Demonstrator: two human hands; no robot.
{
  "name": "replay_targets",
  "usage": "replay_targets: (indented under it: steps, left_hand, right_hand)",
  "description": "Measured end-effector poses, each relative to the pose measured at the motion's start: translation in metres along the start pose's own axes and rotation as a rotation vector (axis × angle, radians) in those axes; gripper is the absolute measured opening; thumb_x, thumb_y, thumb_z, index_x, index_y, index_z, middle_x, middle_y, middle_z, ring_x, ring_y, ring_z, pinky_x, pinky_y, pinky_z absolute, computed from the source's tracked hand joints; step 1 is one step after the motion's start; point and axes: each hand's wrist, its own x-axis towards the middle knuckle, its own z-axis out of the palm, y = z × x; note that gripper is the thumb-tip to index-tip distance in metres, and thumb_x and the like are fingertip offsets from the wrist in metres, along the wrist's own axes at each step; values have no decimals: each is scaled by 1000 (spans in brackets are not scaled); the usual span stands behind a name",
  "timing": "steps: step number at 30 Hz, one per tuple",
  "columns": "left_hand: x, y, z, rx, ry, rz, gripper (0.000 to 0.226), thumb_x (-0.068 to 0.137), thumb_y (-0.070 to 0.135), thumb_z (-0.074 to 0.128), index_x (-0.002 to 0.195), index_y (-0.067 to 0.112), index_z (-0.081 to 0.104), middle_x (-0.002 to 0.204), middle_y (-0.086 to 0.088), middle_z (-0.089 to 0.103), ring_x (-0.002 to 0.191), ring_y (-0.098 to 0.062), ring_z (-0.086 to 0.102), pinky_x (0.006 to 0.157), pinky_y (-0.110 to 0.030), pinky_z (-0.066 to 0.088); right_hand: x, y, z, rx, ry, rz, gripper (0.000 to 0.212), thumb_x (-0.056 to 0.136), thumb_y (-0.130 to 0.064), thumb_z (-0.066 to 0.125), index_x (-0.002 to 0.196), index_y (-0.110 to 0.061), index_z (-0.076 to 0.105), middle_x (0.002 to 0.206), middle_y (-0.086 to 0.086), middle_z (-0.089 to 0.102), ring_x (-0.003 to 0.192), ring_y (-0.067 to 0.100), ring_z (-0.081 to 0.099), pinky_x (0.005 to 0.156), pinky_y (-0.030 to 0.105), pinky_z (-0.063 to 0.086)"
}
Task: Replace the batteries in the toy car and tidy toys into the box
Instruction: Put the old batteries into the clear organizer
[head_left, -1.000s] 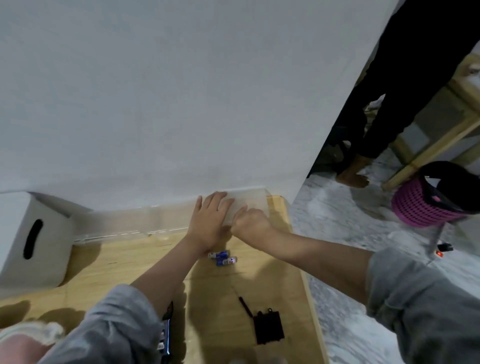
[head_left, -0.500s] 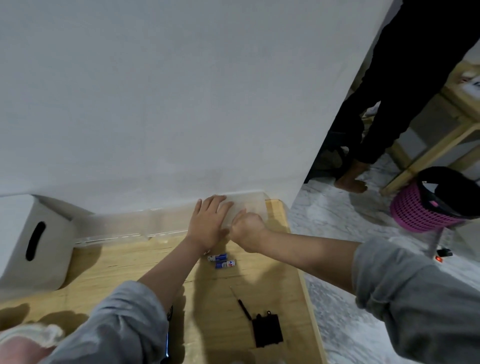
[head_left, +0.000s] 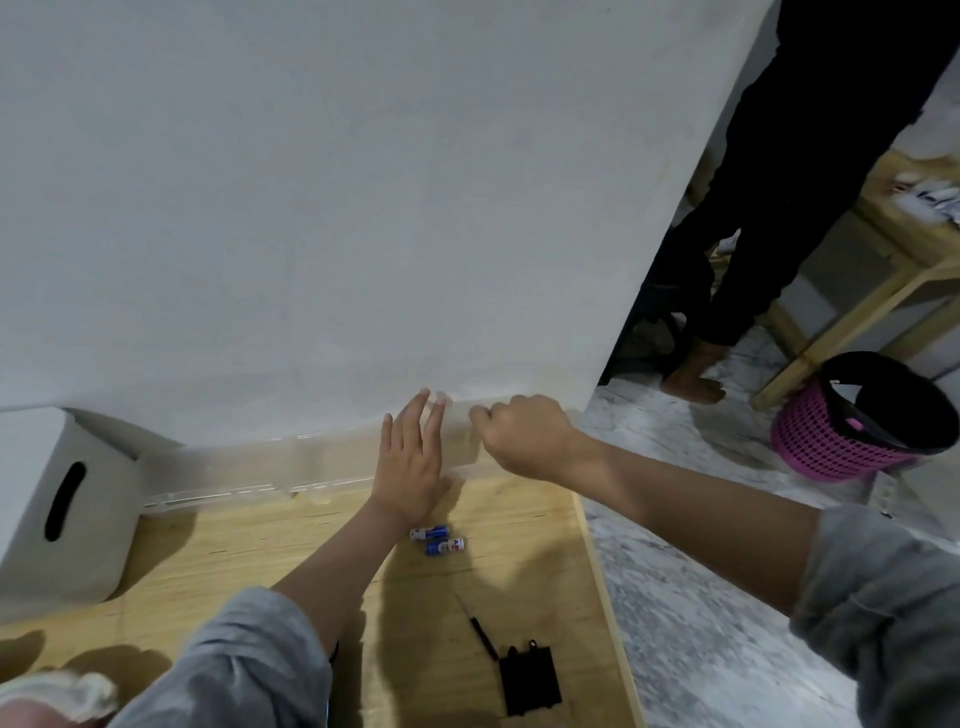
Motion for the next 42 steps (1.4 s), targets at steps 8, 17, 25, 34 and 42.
replay_targets:
  steps: [8, 17, 25, 34, 42]
  left_hand:
    - [0, 3, -4, 67, 7, -58, 158, 36, 68, 81, 148, 2, -9, 153, -14, 15, 133, -30, 27, 101, -57, 38]
    - [9, -4, -4, 42, -18, -60, 160, 30, 83, 68, 149, 5, -5, 158, -5, -16, 137, -27, 24, 107, -60, 27]
    - [9, -5, 1, 38, 28, -57, 153, 37, 77, 71, 150, 5, -4, 156, -8, -1, 137, -27, 25, 108, -56, 21]
    - [6, -3, 5, 43, 72, -44, 149, 40, 78, 69, 149, 3, 2, 157, -8, 2, 138, -27, 24, 110, -53, 15]
    - [-3, 10, 7, -41, 194, -19, 114, 49, 16, 81, 142, 5, 15, 135, -15, 33, 129, -33, 33, 101, -62, 34]
  right_hand:
    - [26, 20, 3, 34, 336, 156, 33, 56, -12, 81, 85, -10, 67, 49, -1, 52, 37, 19, 49, 33, 20, 29]
    - [20, -4, 58, 559, -3, 128, 19, 92, -26, 58, 88, -8, 54, 80, 10, 63, 68, 27, 60, 52, 29, 35]
    - [29, -10, 61, 923, -250, 151, 12, 87, -24, 60, 82, -17, 53, 83, -3, 58, 77, 15, 52, 70, 30, 43]
    - [4, -7, 47, 449, 385, 68, 14, 82, -15, 58, 95, -11, 62, 89, 6, 60, 83, 23, 51, 70, 36, 47]
    - [0, 12, 41, 307, 431, 181, 30, 80, -9, 57, 109, -8, 62, 95, 9, 62, 84, 27, 57, 68, 37, 51]
